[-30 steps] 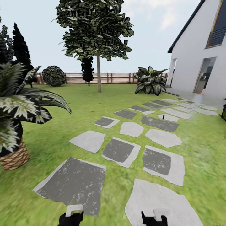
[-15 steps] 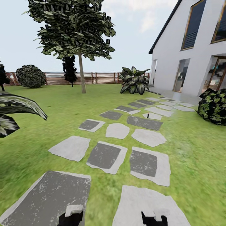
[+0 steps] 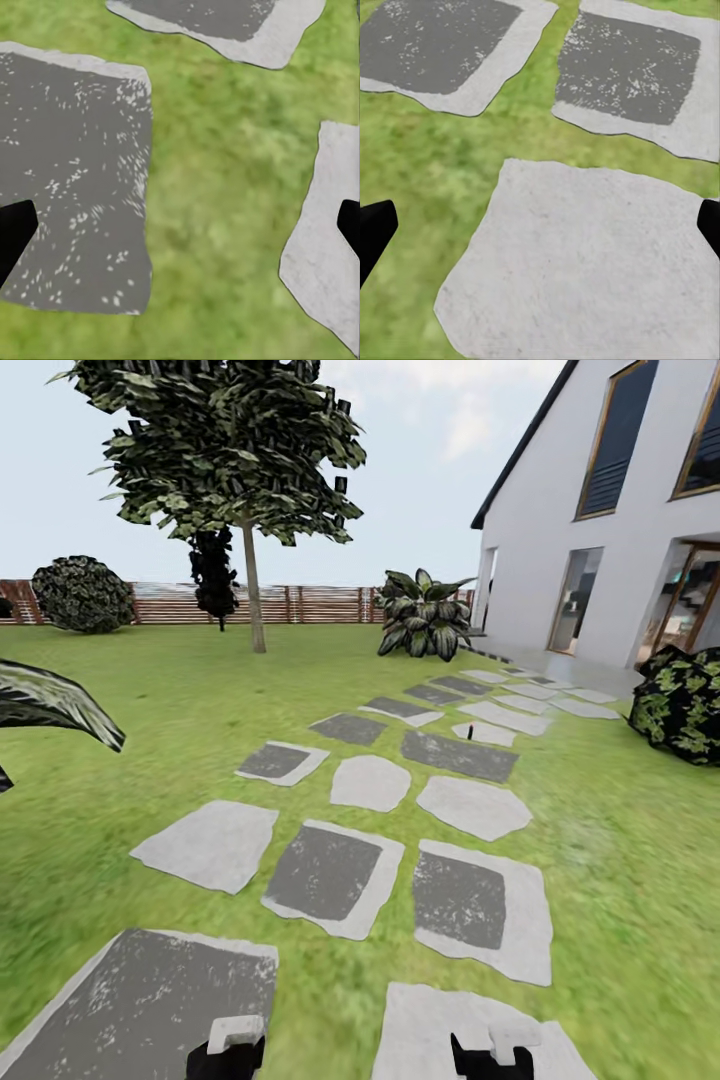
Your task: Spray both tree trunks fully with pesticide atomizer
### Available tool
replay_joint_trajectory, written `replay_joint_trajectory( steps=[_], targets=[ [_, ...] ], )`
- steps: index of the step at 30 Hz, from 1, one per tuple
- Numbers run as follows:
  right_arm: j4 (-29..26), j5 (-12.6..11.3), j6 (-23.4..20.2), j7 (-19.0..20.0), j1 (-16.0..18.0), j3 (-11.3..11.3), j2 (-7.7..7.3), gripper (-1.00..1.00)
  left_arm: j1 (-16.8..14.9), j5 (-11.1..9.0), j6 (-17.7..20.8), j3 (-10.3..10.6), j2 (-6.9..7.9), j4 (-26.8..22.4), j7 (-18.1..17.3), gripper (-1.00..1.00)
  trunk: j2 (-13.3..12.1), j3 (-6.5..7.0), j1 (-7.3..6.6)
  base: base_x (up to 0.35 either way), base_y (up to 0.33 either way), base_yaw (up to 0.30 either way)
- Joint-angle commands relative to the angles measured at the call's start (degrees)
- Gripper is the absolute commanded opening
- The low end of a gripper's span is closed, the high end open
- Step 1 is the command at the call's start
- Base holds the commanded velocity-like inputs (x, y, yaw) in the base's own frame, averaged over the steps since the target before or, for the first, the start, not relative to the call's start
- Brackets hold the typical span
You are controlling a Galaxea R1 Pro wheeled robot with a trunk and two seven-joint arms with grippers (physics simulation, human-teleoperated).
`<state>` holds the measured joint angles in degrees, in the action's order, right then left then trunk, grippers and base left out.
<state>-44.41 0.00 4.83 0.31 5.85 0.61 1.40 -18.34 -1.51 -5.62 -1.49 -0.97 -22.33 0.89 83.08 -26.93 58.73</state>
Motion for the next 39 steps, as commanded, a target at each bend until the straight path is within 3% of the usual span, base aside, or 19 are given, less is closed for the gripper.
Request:
replay_joint_trajectory(
  steps=[1, 39],
  targets=[
    [-0.03, 0.0, 0.0, 0.01, 0.01, 0.0, 0.0, 1.0, 0.04, 0.0, 0.0, 0.02, 0.0, 0.0, 0.0, 1.0, 0.0, 0.0, 0.0, 0.34, 0.0, 0.0],
    [-0.06, 0.0, 0.0, -0.02, 0.02, 0.0, 0.0, 1.0, 0.03, 0.02, 0.0, 0.08, -0.02, 0.18, -0.01, 1.0, 0.0, 0.0, 0.0, 0.34, 0.0, 0.0]
  ],
)
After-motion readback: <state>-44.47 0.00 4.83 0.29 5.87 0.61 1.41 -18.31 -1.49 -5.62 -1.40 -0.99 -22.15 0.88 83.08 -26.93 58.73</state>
